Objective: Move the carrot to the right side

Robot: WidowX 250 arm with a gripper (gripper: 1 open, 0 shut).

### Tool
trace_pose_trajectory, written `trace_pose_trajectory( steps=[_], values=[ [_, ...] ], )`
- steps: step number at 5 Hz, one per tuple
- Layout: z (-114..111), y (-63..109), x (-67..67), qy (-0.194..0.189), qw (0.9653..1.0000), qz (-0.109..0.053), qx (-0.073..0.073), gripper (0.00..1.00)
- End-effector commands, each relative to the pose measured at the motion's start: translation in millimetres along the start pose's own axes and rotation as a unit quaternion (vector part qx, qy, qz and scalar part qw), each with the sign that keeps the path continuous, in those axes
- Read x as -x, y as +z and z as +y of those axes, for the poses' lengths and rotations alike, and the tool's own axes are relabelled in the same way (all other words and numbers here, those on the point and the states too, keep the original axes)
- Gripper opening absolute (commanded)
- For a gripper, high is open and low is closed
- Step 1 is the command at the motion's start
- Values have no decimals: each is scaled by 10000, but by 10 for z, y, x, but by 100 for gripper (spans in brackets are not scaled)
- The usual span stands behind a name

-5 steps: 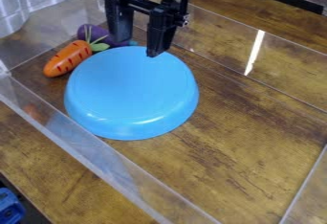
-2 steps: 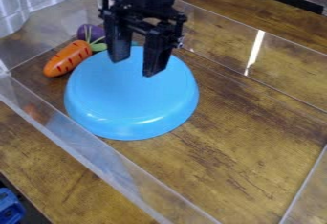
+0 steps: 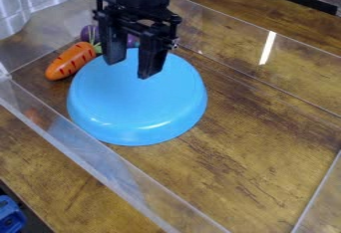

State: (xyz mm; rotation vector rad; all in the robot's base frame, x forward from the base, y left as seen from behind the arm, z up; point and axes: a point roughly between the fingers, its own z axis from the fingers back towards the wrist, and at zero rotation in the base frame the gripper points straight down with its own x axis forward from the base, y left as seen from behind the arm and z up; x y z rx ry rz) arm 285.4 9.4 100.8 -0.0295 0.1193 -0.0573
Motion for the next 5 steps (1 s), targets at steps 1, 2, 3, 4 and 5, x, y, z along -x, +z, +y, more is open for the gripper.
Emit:
trace_pose_trajectory(
  steps=[1, 2, 3, 4, 5],
  values=[
    [78, 44, -23, 86, 9999, -129, 21, 100],
    [89, 4, -41, 91, 9999, -114, 48, 100],
    [101, -35, -54, 91, 9999, -94, 73, 100],
    [107, -69, -70, 91, 9999, -81, 99, 100],
    [113, -101, -87, 80, 9999, -70, 124, 100]
  ],
)
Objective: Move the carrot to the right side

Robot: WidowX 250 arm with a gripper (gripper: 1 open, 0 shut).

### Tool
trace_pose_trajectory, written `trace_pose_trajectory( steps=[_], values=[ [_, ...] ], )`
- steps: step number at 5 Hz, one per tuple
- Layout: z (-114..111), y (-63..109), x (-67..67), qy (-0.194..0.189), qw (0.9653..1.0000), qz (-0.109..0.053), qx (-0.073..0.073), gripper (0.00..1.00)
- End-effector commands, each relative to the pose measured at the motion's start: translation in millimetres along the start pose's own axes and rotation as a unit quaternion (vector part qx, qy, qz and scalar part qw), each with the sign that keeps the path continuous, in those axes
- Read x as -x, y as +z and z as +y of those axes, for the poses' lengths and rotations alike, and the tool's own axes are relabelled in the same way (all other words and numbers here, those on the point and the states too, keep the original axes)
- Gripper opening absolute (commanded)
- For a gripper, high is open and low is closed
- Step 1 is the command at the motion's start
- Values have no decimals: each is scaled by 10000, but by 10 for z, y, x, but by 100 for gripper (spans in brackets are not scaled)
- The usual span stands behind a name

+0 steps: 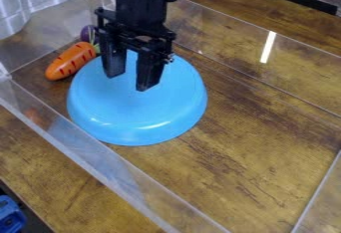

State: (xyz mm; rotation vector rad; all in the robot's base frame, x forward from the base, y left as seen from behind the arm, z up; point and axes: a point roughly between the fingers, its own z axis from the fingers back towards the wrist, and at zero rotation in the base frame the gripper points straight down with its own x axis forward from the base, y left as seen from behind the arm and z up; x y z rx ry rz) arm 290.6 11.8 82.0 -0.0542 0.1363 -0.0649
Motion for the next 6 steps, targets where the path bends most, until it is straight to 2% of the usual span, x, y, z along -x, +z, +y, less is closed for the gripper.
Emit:
trace_pose_trajectory(
  steps=[1, 6],
  values=[
    [96, 57, -26, 115, 9998, -149, 25, 100],
    [124, 26, -87, 44, 9996, -187, 212, 100]
  ],
)
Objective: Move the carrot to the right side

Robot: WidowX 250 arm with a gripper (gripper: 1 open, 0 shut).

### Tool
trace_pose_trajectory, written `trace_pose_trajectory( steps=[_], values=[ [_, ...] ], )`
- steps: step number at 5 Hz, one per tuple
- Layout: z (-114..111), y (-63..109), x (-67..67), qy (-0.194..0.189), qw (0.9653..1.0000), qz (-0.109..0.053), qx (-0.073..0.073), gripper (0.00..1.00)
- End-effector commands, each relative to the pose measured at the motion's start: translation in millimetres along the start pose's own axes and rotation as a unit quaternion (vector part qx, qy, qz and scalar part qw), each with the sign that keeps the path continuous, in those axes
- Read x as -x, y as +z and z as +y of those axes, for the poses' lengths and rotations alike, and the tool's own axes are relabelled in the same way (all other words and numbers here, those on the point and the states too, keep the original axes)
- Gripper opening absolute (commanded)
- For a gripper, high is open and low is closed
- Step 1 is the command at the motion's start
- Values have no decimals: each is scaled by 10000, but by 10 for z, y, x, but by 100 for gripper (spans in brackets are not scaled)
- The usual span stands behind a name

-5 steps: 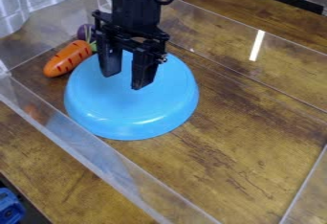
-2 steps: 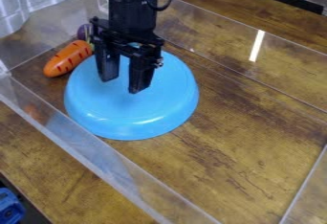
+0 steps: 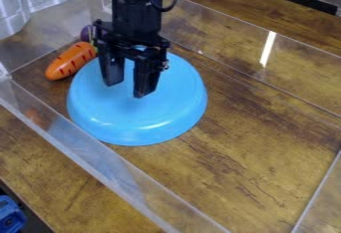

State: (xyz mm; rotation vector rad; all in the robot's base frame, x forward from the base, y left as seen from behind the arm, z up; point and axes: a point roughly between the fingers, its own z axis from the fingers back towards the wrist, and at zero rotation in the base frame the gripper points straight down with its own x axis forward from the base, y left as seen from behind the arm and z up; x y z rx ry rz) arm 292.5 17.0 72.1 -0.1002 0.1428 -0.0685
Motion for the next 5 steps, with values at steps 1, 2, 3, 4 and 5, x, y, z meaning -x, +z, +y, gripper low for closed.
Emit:
trace_pose_trajectory(
  steps=[1, 2, 3, 4, 5],
  values=[
    [60, 129, -67, 50, 9997, -229, 30, 100],
    [61, 135, -75, 29, 9997, -239, 72, 100],
    [58, 145, -83, 4, 9996, -258, 114, 100],
    [78, 98, -104, 42, 9997, -176, 148, 100],
    [98, 50, -126, 80, 9998, -94, 182, 100]
  ],
)
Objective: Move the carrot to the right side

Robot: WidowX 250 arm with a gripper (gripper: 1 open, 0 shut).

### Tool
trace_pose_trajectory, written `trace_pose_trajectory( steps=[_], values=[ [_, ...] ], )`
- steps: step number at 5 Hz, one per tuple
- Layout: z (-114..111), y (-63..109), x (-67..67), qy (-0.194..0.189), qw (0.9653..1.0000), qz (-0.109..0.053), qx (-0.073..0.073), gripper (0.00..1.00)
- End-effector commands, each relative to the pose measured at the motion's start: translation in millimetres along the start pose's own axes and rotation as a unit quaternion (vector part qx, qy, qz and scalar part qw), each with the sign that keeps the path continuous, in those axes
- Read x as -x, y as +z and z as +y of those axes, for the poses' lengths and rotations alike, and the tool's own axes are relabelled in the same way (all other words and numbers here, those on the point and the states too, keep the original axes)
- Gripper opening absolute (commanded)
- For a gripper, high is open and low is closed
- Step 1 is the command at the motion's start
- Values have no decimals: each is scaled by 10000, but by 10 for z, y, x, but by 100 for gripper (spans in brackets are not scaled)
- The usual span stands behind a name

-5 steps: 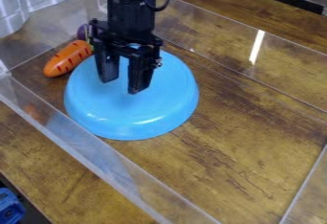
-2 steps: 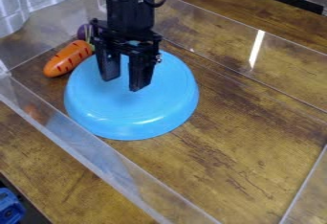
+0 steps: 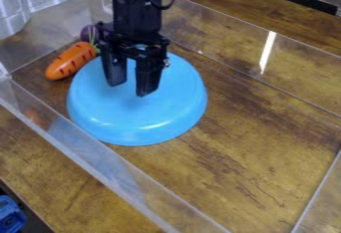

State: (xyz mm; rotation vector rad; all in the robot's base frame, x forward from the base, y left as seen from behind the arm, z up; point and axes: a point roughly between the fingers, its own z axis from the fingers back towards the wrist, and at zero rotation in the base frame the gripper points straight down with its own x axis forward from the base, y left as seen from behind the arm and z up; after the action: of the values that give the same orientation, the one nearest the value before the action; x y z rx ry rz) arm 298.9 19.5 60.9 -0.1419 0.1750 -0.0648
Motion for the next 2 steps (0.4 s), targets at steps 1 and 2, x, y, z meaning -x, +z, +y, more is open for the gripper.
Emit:
trace_pose_trajectory(
  steps=[1, 2],
  values=[
    [78, 113, -76, 102, 9998, -166, 5, 100],
    [120, 87, -114, 131, 9999, -78, 2, 100]
  ],
)
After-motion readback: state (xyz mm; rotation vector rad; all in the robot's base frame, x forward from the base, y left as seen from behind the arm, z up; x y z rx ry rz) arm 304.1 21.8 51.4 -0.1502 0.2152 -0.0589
